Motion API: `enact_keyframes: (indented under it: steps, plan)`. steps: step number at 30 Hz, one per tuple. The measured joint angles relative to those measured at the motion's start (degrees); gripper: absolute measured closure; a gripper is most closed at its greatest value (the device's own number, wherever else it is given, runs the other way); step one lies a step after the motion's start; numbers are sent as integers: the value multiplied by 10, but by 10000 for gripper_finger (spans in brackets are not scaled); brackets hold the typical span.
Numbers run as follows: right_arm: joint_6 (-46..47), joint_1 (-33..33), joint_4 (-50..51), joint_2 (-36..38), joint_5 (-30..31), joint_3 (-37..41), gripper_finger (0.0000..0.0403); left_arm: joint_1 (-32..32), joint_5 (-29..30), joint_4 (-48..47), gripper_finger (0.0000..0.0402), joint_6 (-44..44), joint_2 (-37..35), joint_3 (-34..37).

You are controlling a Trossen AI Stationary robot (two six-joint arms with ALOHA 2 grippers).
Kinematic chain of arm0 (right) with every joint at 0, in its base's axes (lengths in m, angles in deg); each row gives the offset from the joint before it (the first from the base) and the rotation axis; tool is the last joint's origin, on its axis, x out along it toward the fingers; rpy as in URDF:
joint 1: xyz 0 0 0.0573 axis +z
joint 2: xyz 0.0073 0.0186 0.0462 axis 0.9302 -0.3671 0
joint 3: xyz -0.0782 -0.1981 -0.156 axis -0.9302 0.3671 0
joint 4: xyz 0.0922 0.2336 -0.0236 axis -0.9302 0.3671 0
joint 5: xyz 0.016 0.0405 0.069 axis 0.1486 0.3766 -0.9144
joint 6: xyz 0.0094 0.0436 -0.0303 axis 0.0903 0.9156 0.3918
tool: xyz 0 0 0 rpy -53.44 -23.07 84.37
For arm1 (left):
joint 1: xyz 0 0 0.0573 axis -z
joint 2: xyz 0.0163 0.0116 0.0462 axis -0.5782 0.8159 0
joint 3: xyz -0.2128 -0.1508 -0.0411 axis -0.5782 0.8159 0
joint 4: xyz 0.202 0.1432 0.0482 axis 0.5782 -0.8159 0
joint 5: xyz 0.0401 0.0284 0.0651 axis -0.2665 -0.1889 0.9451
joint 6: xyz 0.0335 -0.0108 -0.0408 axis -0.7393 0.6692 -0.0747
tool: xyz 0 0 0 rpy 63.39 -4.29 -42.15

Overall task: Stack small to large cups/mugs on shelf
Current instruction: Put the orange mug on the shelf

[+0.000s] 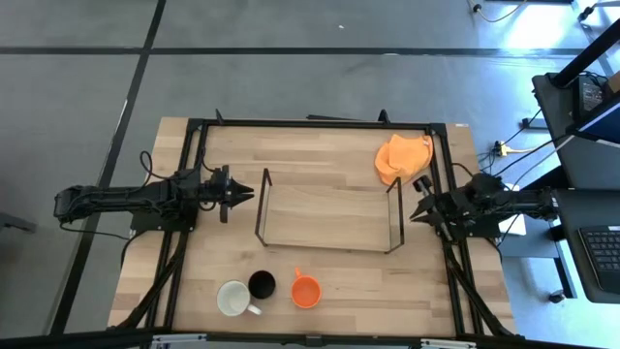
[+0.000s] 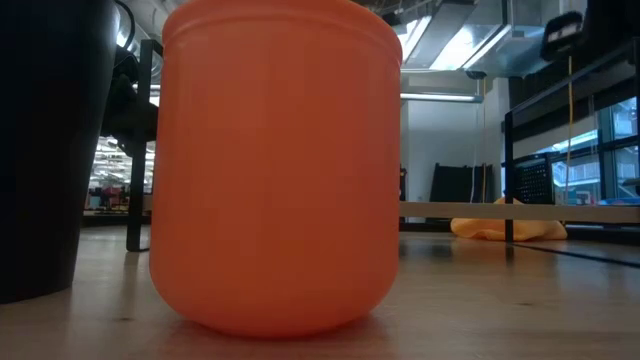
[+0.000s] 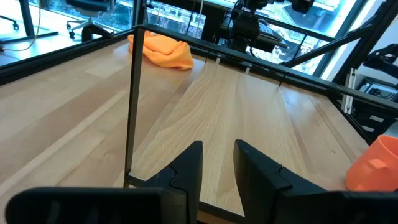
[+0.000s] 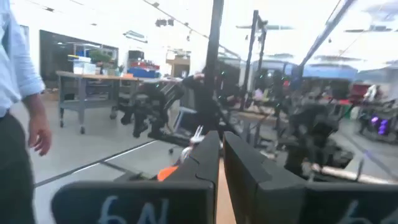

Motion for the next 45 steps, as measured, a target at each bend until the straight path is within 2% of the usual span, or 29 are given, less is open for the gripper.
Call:
enact_keyframes:
  steps: [7,11,14,24,29,35,42,45]
  plan:
    - [-18,0,110,-7,62,-104,377,0,0,0,317,0,0,0]
    - [-18,0,162,-50,90,-184,377,0,0,0,317,0,0,0]
    - [-17,0,194,-111,92,-251,377,0,0,0,317,0,0,0]
    - [58,0,318,-391,83,-469,377,0,0,0,317,0,0,0]
    - [102,0,314,-484,67,-547,377,0,0,0,317,0,0,0]
    - [179,0,277,-557,67,-605,377,0,0,0,317,0,0,0]
    - [196,0,177,-624,60,-644,377,0,0,0,317,0,0,0]
    - [197,0,194,-687,44,-684,377,0,0,0,317,0,0,0]
